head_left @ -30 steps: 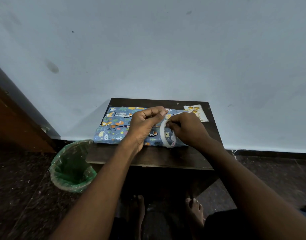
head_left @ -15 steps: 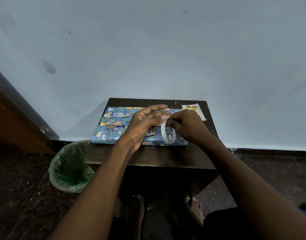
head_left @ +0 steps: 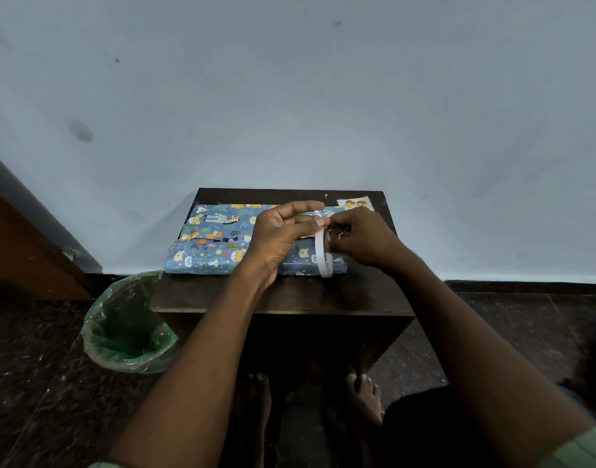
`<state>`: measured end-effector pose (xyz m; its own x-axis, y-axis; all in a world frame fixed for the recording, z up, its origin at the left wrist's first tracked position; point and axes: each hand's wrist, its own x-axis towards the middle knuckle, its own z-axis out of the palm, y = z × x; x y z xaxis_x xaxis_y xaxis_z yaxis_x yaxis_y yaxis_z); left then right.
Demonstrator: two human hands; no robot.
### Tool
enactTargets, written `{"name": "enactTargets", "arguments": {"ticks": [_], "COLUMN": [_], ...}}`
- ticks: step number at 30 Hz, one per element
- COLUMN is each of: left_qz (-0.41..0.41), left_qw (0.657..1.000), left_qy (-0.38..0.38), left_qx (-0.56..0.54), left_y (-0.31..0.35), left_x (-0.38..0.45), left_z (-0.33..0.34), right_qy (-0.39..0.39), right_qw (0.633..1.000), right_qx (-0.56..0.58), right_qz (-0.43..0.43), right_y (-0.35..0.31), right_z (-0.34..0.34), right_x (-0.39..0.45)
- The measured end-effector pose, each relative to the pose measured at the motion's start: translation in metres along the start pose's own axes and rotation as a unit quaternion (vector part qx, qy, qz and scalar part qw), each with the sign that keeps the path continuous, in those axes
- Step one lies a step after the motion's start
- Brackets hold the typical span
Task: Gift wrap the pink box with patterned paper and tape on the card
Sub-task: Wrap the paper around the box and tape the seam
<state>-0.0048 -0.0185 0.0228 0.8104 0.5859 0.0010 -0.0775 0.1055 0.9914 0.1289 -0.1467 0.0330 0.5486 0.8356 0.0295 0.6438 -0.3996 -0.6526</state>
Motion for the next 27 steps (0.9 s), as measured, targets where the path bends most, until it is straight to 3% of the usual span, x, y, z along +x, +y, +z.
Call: {"name": "enactTargets", "arguments": {"ticks": [3, 6, 10, 27], "left_qz": [0.019, 0.025, 0.048, 0.078], "left_qw": [1.0, 1.0, 0.996, 0.989], "left_qy": [0.002, 0.009, 0.0, 0.027], "left_qx": [0.011, 0.015, 0.079, 0.126], "left_y": [-0.003, -0.003, -0.004, -0.006], "left_x": [0.002, 0.002, 0.005, 0.007], "left_z": [0.009, 0.017, 0.026, 0.042], "right_qy": [0.038, 0.097, 0.06, 0.113], "right_qw": [0.997, 0.983, 0.974, 0.949], "right_qx": [0.007, -0.059, -0.111, -0.269], "right_qz": [0.071, 0.143, 0.19, 0.119], "right_y": [0.01, 0.027, 0.038, 0.033], "right_z": [-0.014, -0.016, -0.003, 0.01], "right_x": [-0.003, -0.004, -0.009, -0.009]}}
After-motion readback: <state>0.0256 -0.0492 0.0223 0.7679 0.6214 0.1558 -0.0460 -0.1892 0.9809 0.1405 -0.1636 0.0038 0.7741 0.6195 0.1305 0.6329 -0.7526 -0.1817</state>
